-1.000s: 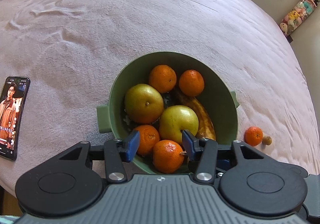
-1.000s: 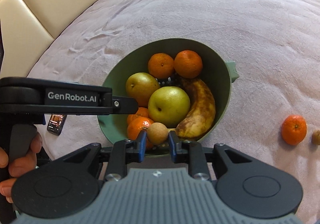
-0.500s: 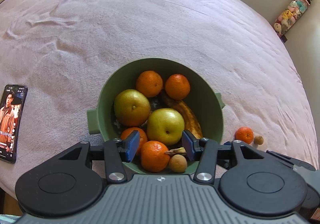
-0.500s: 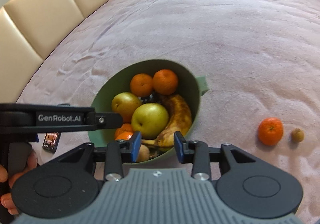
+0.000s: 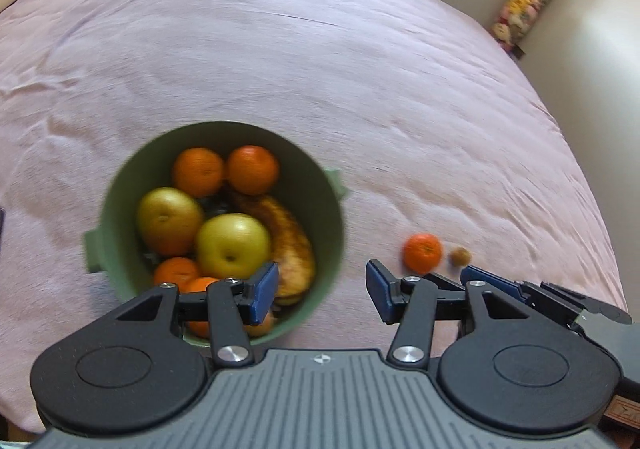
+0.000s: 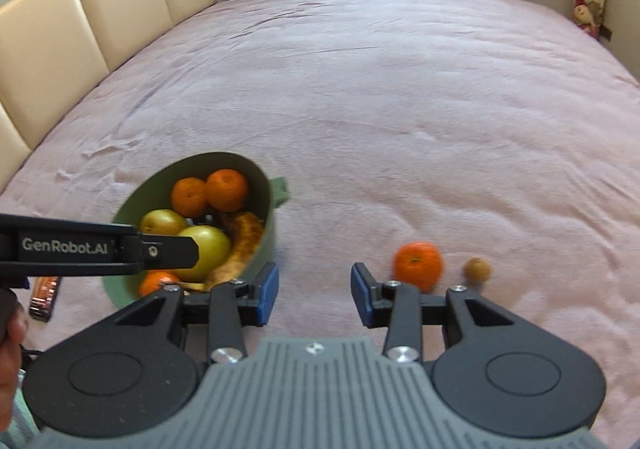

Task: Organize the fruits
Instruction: 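Move both grippers away from the colander toward the last mandarin and small fruit, then grasp the mandarin with the left gripper while the right gripper grasps the small fruit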

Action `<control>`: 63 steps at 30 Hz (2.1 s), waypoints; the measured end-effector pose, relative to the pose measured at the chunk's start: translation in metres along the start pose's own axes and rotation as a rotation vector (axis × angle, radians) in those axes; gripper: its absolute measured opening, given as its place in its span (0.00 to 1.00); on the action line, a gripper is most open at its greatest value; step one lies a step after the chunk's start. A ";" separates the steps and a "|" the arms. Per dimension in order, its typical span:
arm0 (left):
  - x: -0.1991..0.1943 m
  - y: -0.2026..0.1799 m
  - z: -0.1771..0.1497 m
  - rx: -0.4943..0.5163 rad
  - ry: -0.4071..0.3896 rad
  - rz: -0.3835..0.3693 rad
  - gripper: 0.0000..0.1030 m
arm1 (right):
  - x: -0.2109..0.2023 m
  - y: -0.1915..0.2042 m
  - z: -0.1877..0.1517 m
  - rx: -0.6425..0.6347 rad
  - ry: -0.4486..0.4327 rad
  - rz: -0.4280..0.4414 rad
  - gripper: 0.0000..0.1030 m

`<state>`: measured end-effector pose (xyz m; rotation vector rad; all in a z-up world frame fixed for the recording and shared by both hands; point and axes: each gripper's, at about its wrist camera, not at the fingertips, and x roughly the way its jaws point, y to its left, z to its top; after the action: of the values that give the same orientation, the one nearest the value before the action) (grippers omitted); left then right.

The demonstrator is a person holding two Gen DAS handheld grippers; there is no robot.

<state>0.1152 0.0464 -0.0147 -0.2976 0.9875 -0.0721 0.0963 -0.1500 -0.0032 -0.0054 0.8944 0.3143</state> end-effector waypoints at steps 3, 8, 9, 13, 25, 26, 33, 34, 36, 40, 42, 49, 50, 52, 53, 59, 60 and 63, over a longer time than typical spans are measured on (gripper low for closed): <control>0.007 -0.019 -0.005 0.054 -0.012 -0.022 0.58 | -0.001 -0.014 -0.007 -0.004 0.004 -0.057 0.37; 0.023 -0.045 -0.014 0.132 -0.036 -0.061 0.58 | 0.003 -0.042 -0.016 0.015 0.020 -0.142 0.37; 0.026 -0.049 -0.015 0.143 -0.038 -0.073 0.58 | 0.003 -0.048 -0.017 0.025 0.021 -0.147 0.37; 0.038 -0.065 -0.020 0.201 -0.052 -0.097 0.58 | 0.006 -0.071 -0.022 0.066 0.018 -0.163 0.36; 0.070 -0.083 -0.027 0.251 -0.070 -0.118 0.58 | 0.023 -0.116 -0.025 0.225 -0.025 -0.149 0.30; 0.073 -0.085 -0.028 0.261 -0.069 -0.116 0.58 | 0.024 -0.120 -0.025 0.248 -0.032 -0.138 0.30; 0.098 -0.098 -0.035 0.332 -0.063 -0.115 0.58 | 0.040 -0.134 -0.028 0.358 -0.043 -0.061 0.28; 0.101 -0.098 -0.036 0.334 -0.065 -0.118 0.58 | 0.042 -0.134 -0.028 0.356 -0.046 -0.059 0.28; 0.107 -0.098 -0.038 0.328 -0.076 -0.135 0.58 | 0.046 -0.132 -0.028 0.352 -0.054 -0.052 0.28; 0.114 -0.097 -0.038 0.309 -0.119 -0.118 0.58 | 0.055 -0.133 -0.027 0.367 -0.053 -0.041 0.27; 0.117 -0.097 -0.038 0.307 -0.140 -0.110 0.58 | 0.061 -0.134 -0.025 0.378 -0.051 -0.044 0.27; 0.135 -0.100 -0.039 0.336 -0.121 -0.081 0.58 | 0.081 -0.141 -0.025 0.414 -0.021 -0.043 0.27; 0.137 -0.100 -0.039 0.338 -0.120 -0.082 0.58 | 0.083 -0.142 -0.025 0.419 -0.018 -0.043 0.27; 0.139 -0.100 -0.038 0.337 -0.118 -0.086 0.58 | 0.087 -0.144 -0.025 0.429 -0.015 -0.038 0.27; 0.140 -0.101 -0.038 0.335 -0.118 -0.087 0.58 | 0.089 -0.145 -0.025 0.434 -0.013 -0.036 0.27; 0.146 -0.100 -0.035 0.322 -0.104 -0.103 0.58 | 0.095 -0.147 -0.024 0.437 -0.009 -0.031 0.23; 0.147 -0.099 -0.034 0.316 -0.099 -0.107 0.58 | 0.095 -0.147 -0.024 0.436 -0.008 -0.030 0.22; 0.150 -0.097 -0.033 0.294 -0.085 -0.116 0.58 | 0.095 -0.147 -0.024 0.435 -0.008 -0.031 0.22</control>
<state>0.1776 -0.0827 -0.1260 -0.0864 0.8613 -0.3048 0.1729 -0.2685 -0.1095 0.3836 0.9391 0.0862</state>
